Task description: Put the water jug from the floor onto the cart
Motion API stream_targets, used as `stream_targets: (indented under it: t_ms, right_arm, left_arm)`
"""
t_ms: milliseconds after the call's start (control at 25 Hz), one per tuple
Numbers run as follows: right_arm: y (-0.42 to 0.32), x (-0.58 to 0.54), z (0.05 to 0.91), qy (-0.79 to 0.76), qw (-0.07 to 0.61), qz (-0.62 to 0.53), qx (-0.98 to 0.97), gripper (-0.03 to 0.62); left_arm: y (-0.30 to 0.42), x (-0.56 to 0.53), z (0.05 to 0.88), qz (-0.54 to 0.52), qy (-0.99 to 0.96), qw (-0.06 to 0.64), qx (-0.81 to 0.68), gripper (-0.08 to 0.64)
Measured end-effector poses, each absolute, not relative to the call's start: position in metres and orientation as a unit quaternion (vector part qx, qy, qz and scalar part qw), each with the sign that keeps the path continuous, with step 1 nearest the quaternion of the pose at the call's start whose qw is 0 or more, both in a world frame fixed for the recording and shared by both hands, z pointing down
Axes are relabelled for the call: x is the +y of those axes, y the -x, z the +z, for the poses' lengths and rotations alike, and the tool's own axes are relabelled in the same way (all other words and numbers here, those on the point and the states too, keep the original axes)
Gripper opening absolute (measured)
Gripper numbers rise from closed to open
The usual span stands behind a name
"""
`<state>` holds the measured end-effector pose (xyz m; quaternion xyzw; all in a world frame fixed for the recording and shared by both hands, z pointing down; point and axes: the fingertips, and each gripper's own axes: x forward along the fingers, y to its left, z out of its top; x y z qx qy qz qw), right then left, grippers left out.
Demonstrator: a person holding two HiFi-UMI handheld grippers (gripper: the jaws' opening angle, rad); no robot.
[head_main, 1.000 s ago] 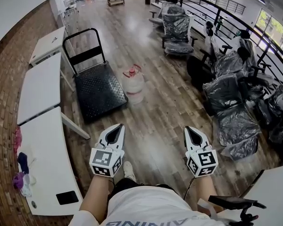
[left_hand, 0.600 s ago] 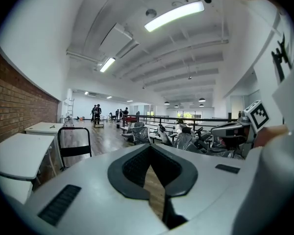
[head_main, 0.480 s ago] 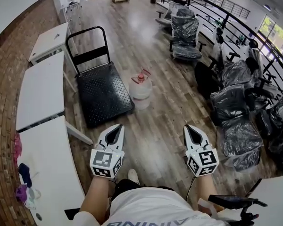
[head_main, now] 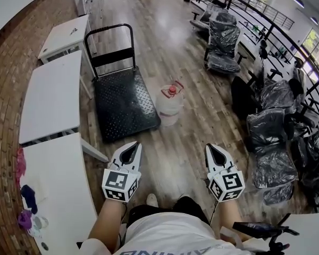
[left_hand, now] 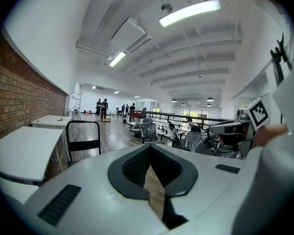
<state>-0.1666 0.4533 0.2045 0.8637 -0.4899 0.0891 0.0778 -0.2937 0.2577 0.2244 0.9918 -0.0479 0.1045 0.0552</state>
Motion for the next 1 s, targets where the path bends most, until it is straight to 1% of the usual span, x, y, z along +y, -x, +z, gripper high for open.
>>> stream_targets:
  t_ms: [200,440,640,1000]
  right_arm:
    - [0.139,0.436,0.214,-0.858,0.08,0.102,-0.497,0.005]
    - [0.083,0.411,0.217,-0.846,0.078,0.099,-0.518,0.005]
    - [0.029,0.393,0.217,-0.837,0.07,0.092,-0.534,0.005]
    - [-0.073,0.379,0.233,-0.825,0.055,0.112,-0.552,0.005]
  left_arm:
    - [0.272,0.242,0.233,0.114,-0.99,0.061,-0.058,0.002]
    - [0.229,0.221,0.23,0.109,-0.988,0.064,-0.09,0.002]
    - [0.182,0.207,0.234,0.118,-0.985,0.061,-0.109,0.002]
    - [0.091,0.196,0.227,0.121,-0.981,0.058,-0.14,0.002]
